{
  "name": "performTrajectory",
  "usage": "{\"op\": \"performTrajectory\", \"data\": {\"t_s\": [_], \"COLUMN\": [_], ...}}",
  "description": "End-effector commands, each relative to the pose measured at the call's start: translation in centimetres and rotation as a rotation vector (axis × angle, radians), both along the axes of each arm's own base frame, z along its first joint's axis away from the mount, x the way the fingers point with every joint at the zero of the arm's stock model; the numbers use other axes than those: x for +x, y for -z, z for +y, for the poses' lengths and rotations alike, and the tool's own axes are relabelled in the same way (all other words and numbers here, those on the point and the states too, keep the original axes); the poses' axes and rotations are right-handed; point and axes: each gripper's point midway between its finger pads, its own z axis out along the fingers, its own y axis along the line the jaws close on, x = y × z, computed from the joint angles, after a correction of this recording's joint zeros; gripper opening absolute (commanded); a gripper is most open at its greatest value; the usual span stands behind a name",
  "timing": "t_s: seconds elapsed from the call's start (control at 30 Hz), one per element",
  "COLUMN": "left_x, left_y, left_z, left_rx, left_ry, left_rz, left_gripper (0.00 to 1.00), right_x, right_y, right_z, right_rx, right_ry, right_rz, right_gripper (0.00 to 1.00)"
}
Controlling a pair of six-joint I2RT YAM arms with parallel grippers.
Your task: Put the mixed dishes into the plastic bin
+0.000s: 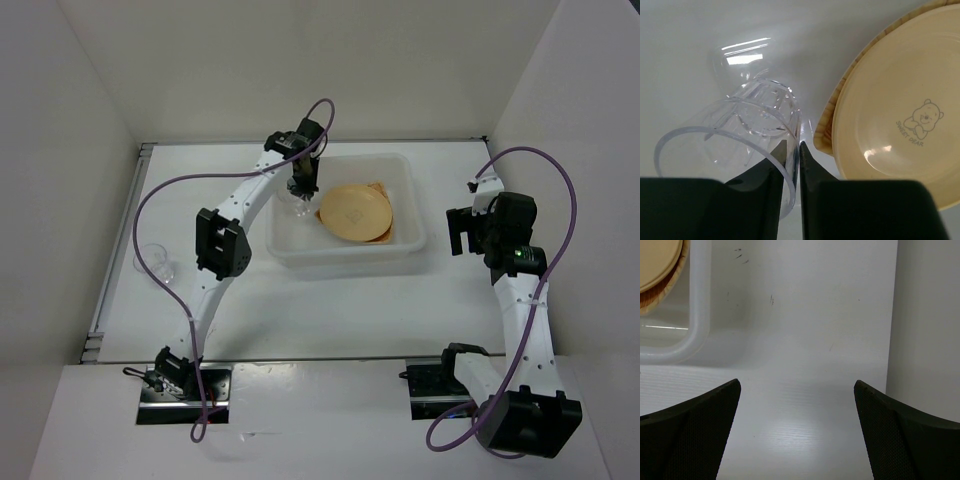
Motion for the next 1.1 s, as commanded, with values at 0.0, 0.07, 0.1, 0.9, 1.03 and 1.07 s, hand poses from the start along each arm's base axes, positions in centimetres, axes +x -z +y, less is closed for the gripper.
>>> {"op": "performTrajectory", "data": {"t_s": [0.0, 0.07, 0.1, 0.9, 1.03, 1.07], "left_x": [0.5, 0.3, 0.3, -16.6, -18.1, -18.1], "left_y": [-0.9, -0.8, -1.7, -11.7, -8.4, -8.1], "left_z": [0.1, 0.2, 0.4, 28.7, 31.4, 31.7], "left_rx": [0.011, 0.015, 0.014, 0.161, 0.182, 0.17], "left_ry": [0.001, 0.002, -0.012, -0.687, -0.76, -0.772], "left_rz": [-0.035, -0.026, -0.04, -0.234, -0.167, -0.169], "left_gripper": [0.25, 0.31, 0.45, 0.99, 0.99, 0.99], "right_x": [0.6, 0.7, 0.7, 0.6, 0.6, 0.6], "right_y": [-0.6, -0.4, -0.4, -0.9, -0.9, -0.9], "right_z": [-0.1, -0.1, -0.1, 0.6, 0.6, 0.6], "right_rx": [-0.015, -0.013, -0.013, -0.011, -0.011, -0.011], "right_ry": [-0.005, -0.005, -0.005, -0.031, -0.031, -0.031], "right_rz": [-0.035, -0.026, -0.026, -0.045, -0.045, -0.045], "right_gripper": [0.98, 0.98, 0.98, 0.98, 0.98, 0.98]}}
